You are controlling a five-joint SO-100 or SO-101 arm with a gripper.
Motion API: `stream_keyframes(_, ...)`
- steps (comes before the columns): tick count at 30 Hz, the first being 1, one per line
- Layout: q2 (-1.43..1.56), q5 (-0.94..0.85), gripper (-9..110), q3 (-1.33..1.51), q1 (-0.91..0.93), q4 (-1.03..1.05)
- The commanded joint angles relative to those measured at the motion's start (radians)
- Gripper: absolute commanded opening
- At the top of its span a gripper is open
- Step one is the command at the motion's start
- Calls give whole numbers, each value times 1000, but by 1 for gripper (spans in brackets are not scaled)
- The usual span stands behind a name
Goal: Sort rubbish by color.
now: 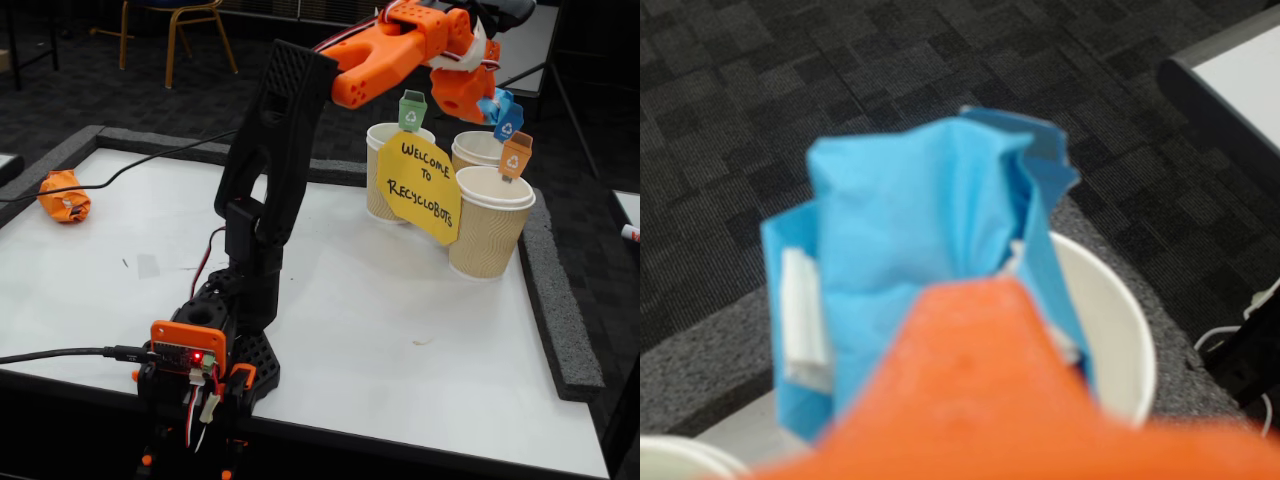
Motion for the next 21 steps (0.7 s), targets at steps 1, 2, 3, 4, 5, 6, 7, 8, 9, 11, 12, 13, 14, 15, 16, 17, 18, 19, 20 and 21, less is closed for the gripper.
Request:
stream_keyframes(1,38,-20,0,-156,-15,-49)
stream_keyframes(2,35,-20,0,-161,-12,-49)
stream_keyframes(3,31,-20,0,-169,-9,-49)
stream_keyframes(4,26,-20,0,-173,-5,-49)
stream_keyframes(5,23,-20,0,-178,2,-49)
stream_keyframes(6,20,-20,0,-183,6,-49)
stream_keyframes(7,15,-20,0,-186,12,-49)
stream_keyframes(8,12,-21,0,-187,15,-49)
stream_keyframes(9,11,-21,0,-187,17,-49)
stream_keyframes(11,9,-21,0,-187,18,-46)
stream_keyframes(12,9,-21,0,-187,18,-43)
stream_keyframes(13,9,-21,0,-189,21,-40)
stream_keyframes(14,9,-21,0,-190,23,-38)
stream_keyframes(15,9,-21,0,-192,26,-38)
stream_keyframes(16,9,-21,0,-193,29,-38)
stream_keyframes(17,9,-21,0,-195,31,-37)
stream_keyframes(18,9,-21,0,-196,32,-35)
stream_keyframes(19,9,-21,0,-196,34,-35)
stream_keyframes(20,9,-21,0,-196,34,-34)
stream_keyframes(21,9,-23,0,-196,35,-34)
